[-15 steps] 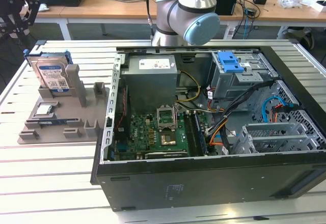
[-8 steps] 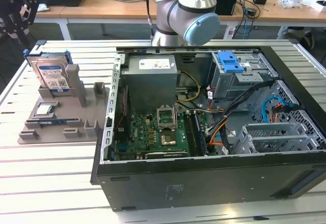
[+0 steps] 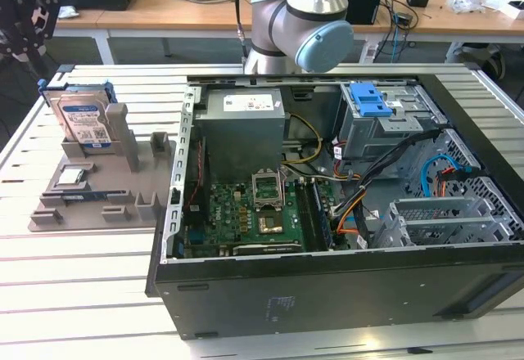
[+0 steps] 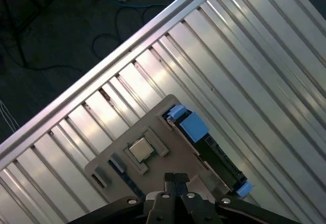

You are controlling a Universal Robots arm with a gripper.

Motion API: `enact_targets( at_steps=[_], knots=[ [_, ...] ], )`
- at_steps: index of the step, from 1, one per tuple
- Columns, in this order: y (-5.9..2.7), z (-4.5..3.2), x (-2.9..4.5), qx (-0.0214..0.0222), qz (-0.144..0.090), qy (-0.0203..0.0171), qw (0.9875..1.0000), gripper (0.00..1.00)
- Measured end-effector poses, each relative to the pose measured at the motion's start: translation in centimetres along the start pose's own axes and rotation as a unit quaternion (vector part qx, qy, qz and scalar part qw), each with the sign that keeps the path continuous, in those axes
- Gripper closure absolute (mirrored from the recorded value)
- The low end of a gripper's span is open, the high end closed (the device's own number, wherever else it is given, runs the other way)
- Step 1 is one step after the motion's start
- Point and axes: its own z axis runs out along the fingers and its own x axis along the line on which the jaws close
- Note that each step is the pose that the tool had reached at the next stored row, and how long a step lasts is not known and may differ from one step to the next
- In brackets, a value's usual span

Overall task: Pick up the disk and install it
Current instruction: 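Pick up the disk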

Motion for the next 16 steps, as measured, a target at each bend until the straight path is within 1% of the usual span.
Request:
enact_targets(
  at_steps=[3,7,8,9,14,16],
  knots=[
    [0.0,0.0,0.0,-0.0004,-0.016,0.0007,0.9999,0.89],
    [0.0,0.0,0.0,-0.0009,-0.04,0.0017,0.9992,0.89],
    [0.0,0.0,0.0,-0.0012,-0.049,0.0021,0.9988,0.89],
    [0.0,0.0,0.0,-0.0015,-0.062,0.0026,0.9981,0.89],
    [0.0,0.0,0.0,-0.0022,-0.094,0.004,0.9956,0.89],
    [0.0,0.0,0.0,-0.0026,-0.11,0.0047,0.9939,0.89]
  ],
)
